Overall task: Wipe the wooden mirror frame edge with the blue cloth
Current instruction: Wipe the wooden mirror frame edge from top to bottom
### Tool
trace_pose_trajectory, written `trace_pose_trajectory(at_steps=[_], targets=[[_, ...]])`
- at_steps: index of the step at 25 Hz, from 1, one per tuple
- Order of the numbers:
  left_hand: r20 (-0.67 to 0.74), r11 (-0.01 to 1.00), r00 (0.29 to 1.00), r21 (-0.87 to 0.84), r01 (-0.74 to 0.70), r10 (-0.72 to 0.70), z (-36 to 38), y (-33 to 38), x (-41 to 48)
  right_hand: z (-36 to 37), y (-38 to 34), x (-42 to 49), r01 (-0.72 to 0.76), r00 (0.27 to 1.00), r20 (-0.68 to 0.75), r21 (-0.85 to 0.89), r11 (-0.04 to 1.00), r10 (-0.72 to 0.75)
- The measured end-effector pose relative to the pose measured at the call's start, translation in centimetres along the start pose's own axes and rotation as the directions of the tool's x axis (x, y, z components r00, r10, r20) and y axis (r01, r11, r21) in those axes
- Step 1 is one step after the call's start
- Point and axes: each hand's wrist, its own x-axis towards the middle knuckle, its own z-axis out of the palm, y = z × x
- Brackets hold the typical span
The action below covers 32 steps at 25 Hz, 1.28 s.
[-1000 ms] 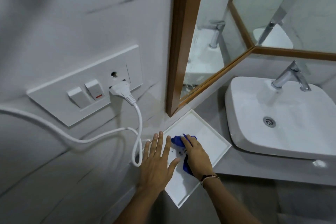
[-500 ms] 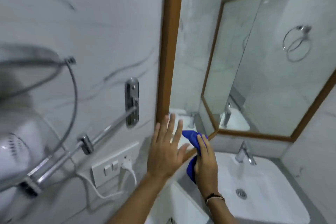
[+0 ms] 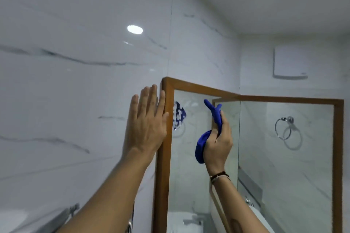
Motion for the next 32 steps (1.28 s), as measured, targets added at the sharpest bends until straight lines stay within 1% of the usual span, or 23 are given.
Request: trace_pose_trajectory(at_steps=[2, 3, 5, 7, 8, 9, 11, 12, 13, 15, 16, 17, 19, 20, 21, 22, 23, 24, 25, 26, 28, 29, 32], targets=[[-0.047, 0.998, 0.998, 0.046, -0.034, 0.036, 0.7, 0.0, 0.0, 3.0, 0.4, 3.2, -0.082, 0.996, -0.015, 0.079, 0.993, 0.083], [-0.070, 0.997, 0.997, 0.065, -0.037, 0.042, 1.1, 0.1, 0.2, 4.5, 0.8, 4.5, -0.106, 0.994, 0.030, 0.102, 0.989, 0.104], [-0.080, 0.995, 0.996, 0.096, -0.036, 0.043, 1.5, 0.4, 0.5, 7.0, 1.8, 6.1, -0.152, 0.976, 0.171, 0.086, 0.985, 0.135], [-0.062, 0.993, 0.997, 0.106, -0.044, 0.051, 1.5, 0.5, 0.5, 8.6, 2.2, 5.8, -0.181, 0.960, 0.227, 0.065, 0.981, 0.162], [-0.062, 0.992, 0.996, 0.115, -0.052, 0.059, 1.5, 0.6, 0.5, 9.2, 1.9, 5.1, -0.157, 0.966, 0.221, 0.071, 0.985, 0.138], [-0.062, 0.992, 0.996, 0.112, -0.053, 0.060, 1.5, 0.7, 0.5, 9.6, 1.6, 4.4, -0.090, 0.972, 0.224, 0.082, 0.993, 0.070], [-0.050, 0.995, 0.998, 0.092, -0.042, 0.047, 1.4, 0.6, 0.7, 9.8, 1.2, 3.4, 0.106, 0.953, 0.278, 0.070, 0.992, -0.121], [-0.054, 0.995, 0.998, 0.088, -0.037, 0.042, 1.4, 0.6, 0.6, 9.7, 1.5, 3.5, 0.163, 0.938, 0.300, 0.057, 0.985, -0.172], [-0.056, 0.996, 0.998, 0.082, -0.038, 0.043, 1.5, 0.6, 0.6, 9.5, 1.6, 4.0, 0.126, 0.948, 0.289, 0.049, 0.991, -0.135], [-0.036, 0.998, 0.999, 0.054, -0.038, 0.040, 1.5, 0.5, 0.5, 9.6, 1.1, 5.0, -0.101, 0.972, 0.223, 0.094, 0.990, 0.078], [-0.029, 0.998, 0.999, 0.044, -0.037, 0.039, 1.5, 0.5, 0.5, 9.9, 0.5, 4.9, -0.134, 0.971, 0.214, 0.110, 0.985, 0.108], [-0.035, 0.999, 0.999, 0.031, -0.037, 0.038, 1.5, 0.5, 0.6, 10.1, -0.1, 4.2, -0.066, 0.974, 0.223, 0.112, 0.992, 0.040], [-0.064, 1.000, 0.998, 0.006, -0.029, 0.029, 1.8, 0.5, 0.7, 10.3, 0.5, 2.7, 0.151, 0.944, 0.279, 0.113, 0.982, -0.177], [-0.063, 1.000, 0.998, -0.003, -0.027, 0.027, 1.8, 0.5, 0.7, 10.3, 0.9, 3.0, 0.171, 0.942, 0.272, 0.120, 0.978, -0.198], [-0.050, 0.999, 0.998, -0.016, -0.030, 0.029, 1.8, 0.4, 0.6, 10.2, 1.1, 3.7, 0.078, 0.967, 0.230, 0.136, 0.988, -0.108], [-0.031, 0.999, 0.999, -0.023, -0.037, 0.036, 1.5, 0.3, 0.6, 10.1, 1.2, 4.4, -0.068, 0.982, 0.186, 0.169, 0.983, 0.036], [-0.013, 0.999, 0.999, -0.023, -0.041, 0.040, 1.4, 0.2, 0.6, 10.3, 0.9, 4.9, -0.172, 0.976, 0.167, 0.186, 0.967, 0.142], [-0.006, 0.999, 0.999, -0.025, -0.041, 0.041, 1.2, 0.2, 0.6, 10.4, 0.5, 4.8, -0.181, 0.973, 0.178, 0.189, 0.965, 0.148], [-0.007, 0.999, 0.999, -0.029, -0.041, 0.041, 1.2, 0.3, 0.6, 10.5, 0.2, 4.4, -0.108, 0.976, 0.207, 0.186, 0.977, 0.068], [-0.014, 0.999, 0.999, -0.030, -0.041, 0.040, 1.3, 0.3, 0.6, 10.7, 0.2, 3.8, 0.003, 0.967, 0.251, 0.182, 0.983, -0.049], [-0.032, 0.999, 0.999, -0.035, -0.038, 0.037, 1.5, 0.4, 0.6, 10.5, 1.5, 2.4, 0.254, 0.898, 0.334, 0.137, 0.958, -0.286], [-0.042, 0.999, 0.999, -0.036, -0.036, 0.035, 1.7, 0.3, 0.6, 10.0, 2.7, 1.5, 0.331, 0.862, 0.366, 0.117, 0.936, -0.351], [-0.049, 0.999, 0.998, -0.015, -0.032, 0.032, 1.5, 0.3, 0.4, 7.6, 6.3, -3.8, 0.380, 0.827, 0.425, 0.058, 0.923, -0.367]])
